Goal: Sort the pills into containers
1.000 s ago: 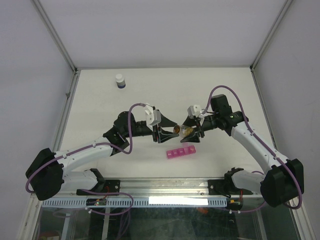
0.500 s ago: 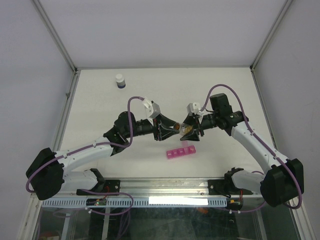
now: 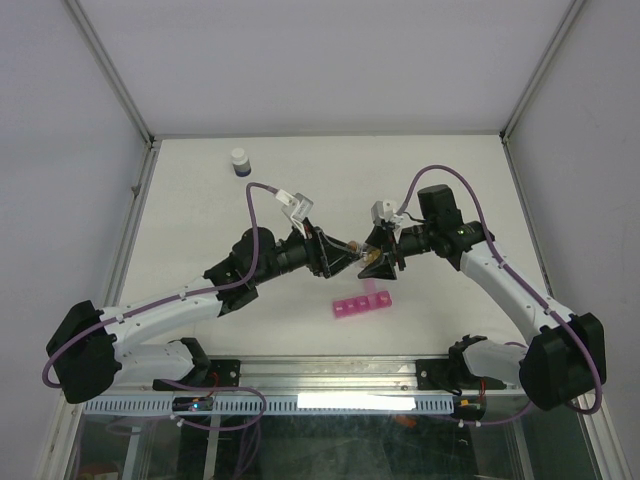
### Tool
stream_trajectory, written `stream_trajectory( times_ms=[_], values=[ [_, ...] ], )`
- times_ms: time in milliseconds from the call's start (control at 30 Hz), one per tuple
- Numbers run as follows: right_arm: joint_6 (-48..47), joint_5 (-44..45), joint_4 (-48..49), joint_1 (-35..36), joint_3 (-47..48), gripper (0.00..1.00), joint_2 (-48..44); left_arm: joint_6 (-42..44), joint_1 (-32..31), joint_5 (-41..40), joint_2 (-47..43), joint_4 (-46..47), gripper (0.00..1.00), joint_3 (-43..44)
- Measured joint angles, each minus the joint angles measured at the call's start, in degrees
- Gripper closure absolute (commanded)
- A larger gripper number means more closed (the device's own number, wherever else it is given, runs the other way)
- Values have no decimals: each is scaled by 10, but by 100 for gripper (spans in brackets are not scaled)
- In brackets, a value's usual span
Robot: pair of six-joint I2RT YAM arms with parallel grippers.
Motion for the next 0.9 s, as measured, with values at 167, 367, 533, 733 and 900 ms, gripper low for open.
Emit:
stream_trajectory(
  times_ms=[167, 367, 533, 733, 900],
  values=[
    [1, 0, 1, 0, 0, 100, 0, 39, -3, 0, -28, 2, 1, -5],
    [-8, -4, -3, 0, 0, 100, 0, 156, -3, 13, -119, 26, 1, -54],
    [-46, -12, -29, 0, 0, 100, 0, 281, -3, 66, -143, 73, 1, -91],
    [-96, -18, -64, 0, 0, 100, 0, 372, 11, 154, -72, 148, 2, -116],
    [-121, -19, -82, 0, 0, 100, 0, 396, 25, 188, -12, 147, 11, -85]
  ],
)
